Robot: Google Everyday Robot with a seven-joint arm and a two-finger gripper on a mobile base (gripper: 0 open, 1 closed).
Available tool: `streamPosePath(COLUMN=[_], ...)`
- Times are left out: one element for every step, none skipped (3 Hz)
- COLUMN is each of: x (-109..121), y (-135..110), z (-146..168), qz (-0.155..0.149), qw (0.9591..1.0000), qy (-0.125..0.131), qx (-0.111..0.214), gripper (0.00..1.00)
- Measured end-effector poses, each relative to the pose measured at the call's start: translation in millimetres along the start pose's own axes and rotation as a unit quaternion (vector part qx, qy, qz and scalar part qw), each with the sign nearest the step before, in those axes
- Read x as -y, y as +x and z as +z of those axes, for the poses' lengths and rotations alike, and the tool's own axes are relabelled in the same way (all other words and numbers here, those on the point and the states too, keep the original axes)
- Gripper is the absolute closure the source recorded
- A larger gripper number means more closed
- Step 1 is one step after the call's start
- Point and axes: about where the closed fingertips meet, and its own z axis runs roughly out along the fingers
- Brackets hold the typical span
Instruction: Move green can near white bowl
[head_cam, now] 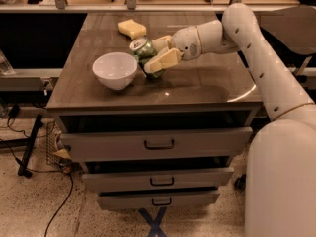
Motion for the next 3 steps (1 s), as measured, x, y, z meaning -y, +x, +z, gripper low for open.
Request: streamPosePath(x=[-3,-3,21], y=[3,3,5], z=[1,1,-33], qz=[-0.003,-0.003,-0.013], qw=[1.0,1.0,0.9982], qy=[-0.006,-0.006,0.054], qx=[0.002,0.002,-0.021], gripper=[0.0,0.0,0.0])
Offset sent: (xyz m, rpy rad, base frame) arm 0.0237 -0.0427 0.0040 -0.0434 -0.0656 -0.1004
